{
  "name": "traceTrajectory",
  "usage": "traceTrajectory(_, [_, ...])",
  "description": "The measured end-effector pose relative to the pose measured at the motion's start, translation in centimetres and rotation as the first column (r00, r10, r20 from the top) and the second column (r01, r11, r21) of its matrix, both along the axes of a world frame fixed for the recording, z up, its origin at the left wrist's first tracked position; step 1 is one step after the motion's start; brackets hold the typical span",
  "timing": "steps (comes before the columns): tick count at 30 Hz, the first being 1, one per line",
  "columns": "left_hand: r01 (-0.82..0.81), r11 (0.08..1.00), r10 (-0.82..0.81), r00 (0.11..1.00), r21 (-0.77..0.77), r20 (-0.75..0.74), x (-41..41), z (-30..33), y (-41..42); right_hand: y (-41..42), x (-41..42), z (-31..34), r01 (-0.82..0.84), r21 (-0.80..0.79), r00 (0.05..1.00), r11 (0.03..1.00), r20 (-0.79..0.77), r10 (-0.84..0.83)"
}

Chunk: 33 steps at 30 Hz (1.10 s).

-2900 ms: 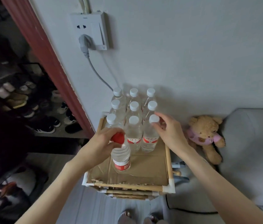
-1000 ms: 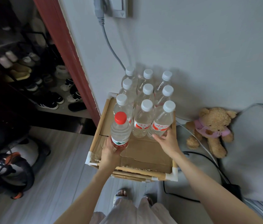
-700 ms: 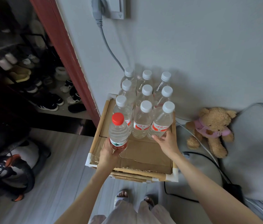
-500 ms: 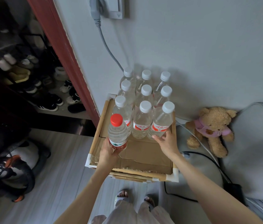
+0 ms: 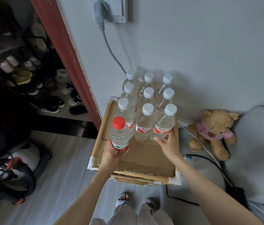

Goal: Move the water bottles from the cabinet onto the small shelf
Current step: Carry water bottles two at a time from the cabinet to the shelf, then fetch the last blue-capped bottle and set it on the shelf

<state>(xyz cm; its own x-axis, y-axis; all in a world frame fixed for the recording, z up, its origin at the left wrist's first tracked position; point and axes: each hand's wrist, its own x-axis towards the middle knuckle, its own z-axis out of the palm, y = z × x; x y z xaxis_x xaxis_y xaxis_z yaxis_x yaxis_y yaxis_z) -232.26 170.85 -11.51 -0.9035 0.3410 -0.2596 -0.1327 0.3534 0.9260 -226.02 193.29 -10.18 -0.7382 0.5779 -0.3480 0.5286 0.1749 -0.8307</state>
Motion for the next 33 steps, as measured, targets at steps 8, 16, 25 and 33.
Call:
traceTrajectory(8, [0.062, 0.998, -0.062, 0.996, 0.005, 0.056, -0.6, 0.4, -0.3, -0.3, 0.0, 0.3, 0.024, -0.048, 0.999, 0.999, 0.024, -0.023])
traceTrajectory(16, [0.107, 0.994, -0.110, 0.991, 0.035, 0.071, -1.2, 0.5, -0.6, -0.3, 0.1, 0.6, 0.019, -0.066, 0.998, 0.998, 0.054, -0.015])
traceTrajectory(25, [0.155, 0.988, -0.156, 0.982, 0.013, 0.102, -1.0, 0.9, -0.9, -1.6, 1.5, 1.0, 0.029, -0.129, 1.000, 0.991, 0.012, -0.027])
traceTrajectory(33, [-0.006, 0.953, -0.064, 0.974, -0.304, -0.219, 5.5, 3.2, -4.3, -3.8, 7.6, 1.9, -0.236, 0.151, 0.972, 0.960, 0.027, 0.234])
